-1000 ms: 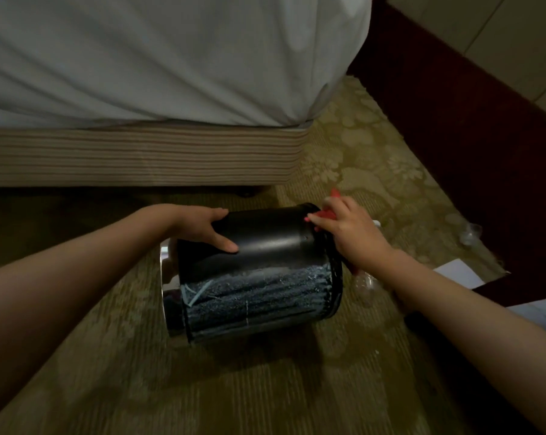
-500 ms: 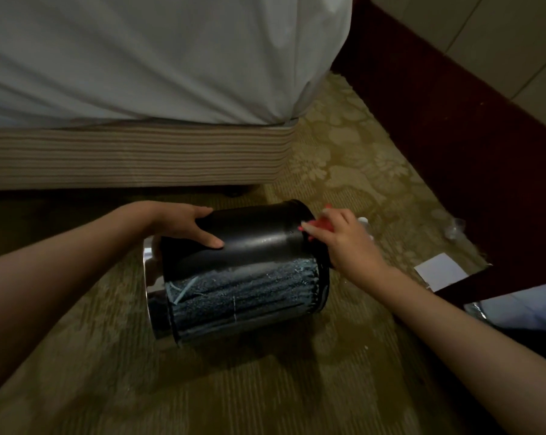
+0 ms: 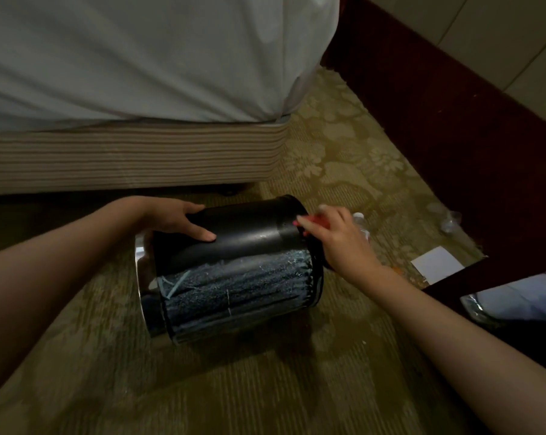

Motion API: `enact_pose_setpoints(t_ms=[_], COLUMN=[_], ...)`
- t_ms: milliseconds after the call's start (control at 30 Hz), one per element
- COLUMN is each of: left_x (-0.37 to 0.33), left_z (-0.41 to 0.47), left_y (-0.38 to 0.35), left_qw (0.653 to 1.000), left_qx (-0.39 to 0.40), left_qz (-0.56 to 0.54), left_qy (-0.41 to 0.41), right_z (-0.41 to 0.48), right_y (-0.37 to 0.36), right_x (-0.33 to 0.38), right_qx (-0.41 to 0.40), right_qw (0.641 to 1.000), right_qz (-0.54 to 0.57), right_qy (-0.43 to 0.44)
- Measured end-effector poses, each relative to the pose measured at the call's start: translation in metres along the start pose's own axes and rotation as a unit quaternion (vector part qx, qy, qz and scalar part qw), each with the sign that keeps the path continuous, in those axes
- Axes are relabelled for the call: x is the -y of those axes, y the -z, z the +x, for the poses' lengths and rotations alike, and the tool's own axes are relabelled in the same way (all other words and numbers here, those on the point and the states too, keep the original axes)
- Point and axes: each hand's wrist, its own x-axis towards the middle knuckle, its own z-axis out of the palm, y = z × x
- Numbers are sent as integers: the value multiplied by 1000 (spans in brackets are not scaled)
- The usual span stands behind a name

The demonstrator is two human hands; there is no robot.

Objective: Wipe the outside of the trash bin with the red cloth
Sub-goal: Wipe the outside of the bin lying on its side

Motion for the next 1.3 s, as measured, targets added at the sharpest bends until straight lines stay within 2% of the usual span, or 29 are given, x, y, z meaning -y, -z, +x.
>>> enact_pose_setpoints(t_ms=[100,200,300,433,633,833,933,1133,1300], left_x=[1,0,-3,-9,-40,-41,-42,-44,-38], left_z=[2,4,2,-2,-4,6,6,6,8], left_y=[2,4,3,5,-4,-5,-3,-1,-4], left_qw=[1000,1000,1000,999,990,990,990,992,991], left_qx=[-16,-21,-18,-15,-44,-57,-50,-39,-34], left_qz=[4,8,3,32,112,102,108,97,105], left_qy=[4,3,6,10,-80,-77,-77,-73,-78], right_z=[30,24,-20,-60,-10,39,28,-21,53], right_y=[-7,-8,-5,1,5,-4,-8,-13,-10], right_x=[2,3,8,6,2,1,3,1,3], right_qx=[35,22,-6,35,55,44,42,19,44], right_qw=[998,998,999,999,998,999,999,999,998], right_qz=[23,35,32,9,-7,3,19,-3,-33], right_qy=[-49,-55,-35,32,27,-12,-26,39,-35])
